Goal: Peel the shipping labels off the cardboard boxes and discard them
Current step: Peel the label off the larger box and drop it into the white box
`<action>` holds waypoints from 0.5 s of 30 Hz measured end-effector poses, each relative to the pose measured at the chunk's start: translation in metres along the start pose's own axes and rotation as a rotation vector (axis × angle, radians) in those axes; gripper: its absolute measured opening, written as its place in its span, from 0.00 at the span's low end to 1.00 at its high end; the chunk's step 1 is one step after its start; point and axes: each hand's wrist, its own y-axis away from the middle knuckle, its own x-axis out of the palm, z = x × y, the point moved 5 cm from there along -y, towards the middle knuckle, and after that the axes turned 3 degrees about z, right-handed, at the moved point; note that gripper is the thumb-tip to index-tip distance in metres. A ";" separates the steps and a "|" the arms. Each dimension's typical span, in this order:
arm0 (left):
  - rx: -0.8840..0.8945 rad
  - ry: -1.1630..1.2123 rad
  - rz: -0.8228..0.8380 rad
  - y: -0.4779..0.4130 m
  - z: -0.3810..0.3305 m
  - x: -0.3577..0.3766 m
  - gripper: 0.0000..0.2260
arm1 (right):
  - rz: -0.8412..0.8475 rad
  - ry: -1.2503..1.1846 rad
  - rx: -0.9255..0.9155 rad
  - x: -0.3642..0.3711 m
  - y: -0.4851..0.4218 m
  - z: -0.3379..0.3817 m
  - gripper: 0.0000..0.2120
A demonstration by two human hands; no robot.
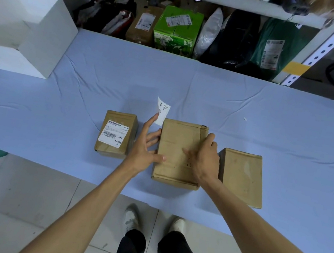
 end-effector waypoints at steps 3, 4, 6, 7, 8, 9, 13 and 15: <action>-0.003 -0.002 0.003 0.002 0.000 0.000 0.53 | -0.041 -0.017 -0.019 -0.006 -0.002 -0.001 0.19; -0.003 0.004 0.004 0.002 0.000 0.000 0.53 | -0.045 -0.029 -0.022 -0.006 -0.001 -0.001 0.20; -0.002 0.009 0.004 0.003 -0.001 -0.001 0.53 | -0.014 -0.038 -0.002 -0.003 0.002 0.000 0.32; -0.001 0.008 0.005 0.003 -0.002 0.000 0.53 | 0.009 -0.002 0.015 0.000 0.003 0.000 0.42; 0.000 0.006 0.005 0.004 -0.003 0.000 0.52 | 0.027 0.055 0.030 0.003 0.004 0.002 0.52; 0.003 0.002 0.006 0.004 -0.003 0.001 0.51 | 0.035 0.102 0.040 0.005 0.005 0.003 0.59; 0.005 0.013 -0.013 0.007 -0.004 0.001 0.49 | 0.029 0.146 0.038 0.011 0.002 0.008 0.60; -0.004 0.030 -0.024 0.007 -0.003 -0.002 0.50 | 0.013 0.129 0.025 0.012 -0.001 0.009 0.52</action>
